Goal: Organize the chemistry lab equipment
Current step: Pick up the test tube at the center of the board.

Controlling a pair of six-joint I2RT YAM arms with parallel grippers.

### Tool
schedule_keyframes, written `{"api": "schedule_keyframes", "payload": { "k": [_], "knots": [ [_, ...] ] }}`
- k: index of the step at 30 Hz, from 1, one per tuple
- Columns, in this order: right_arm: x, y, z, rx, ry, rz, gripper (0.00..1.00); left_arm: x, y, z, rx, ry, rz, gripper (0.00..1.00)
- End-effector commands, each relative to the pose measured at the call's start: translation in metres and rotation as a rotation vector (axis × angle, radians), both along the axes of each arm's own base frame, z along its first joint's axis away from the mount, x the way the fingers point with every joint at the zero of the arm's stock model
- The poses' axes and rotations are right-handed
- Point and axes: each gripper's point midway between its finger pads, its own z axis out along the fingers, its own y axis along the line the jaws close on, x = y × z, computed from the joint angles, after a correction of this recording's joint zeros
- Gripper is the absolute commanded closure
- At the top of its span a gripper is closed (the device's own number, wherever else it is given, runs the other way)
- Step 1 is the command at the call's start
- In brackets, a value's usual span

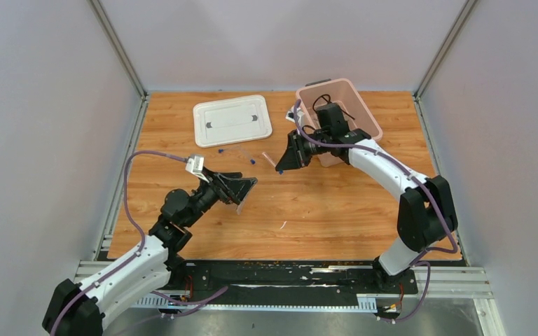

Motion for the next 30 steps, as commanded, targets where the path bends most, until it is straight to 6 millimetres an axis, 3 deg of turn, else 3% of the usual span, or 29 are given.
{"api": "schedule_keyframes", "payload": {
  "k": [1,8,17,23,30],
  "knots": [
    [-0.027,0.012,0.068,0.276,-0.006,0.138,1.00,0.000,0.002,0.054,-0.229,-0.106,0.003,0.00],
    [-0.037,0.014,0.073,0.329,0.039,0.197,1.00,0.009,-0.001,0.068,-0.382,-0.135,-0.004,0.03],
    [-0.043,0.020,0.063,0.331,0.084,0.239,1.00,0.018,-0.023,0.072,-0.450,-0.127,-0.076,0.21],
    [-0.045,0.024,0.058,0.325,0.104,0.249,1.00,0.021,-0.034,0.070,-0.479,-0.115,-0.116,0.46],
    [-0.046,0.026,0.055,0.322,0.112,0.256,1.00,0.020,-0.044,0.068,-0.479,-0.109,-0.162,0.63]
  ]
}}
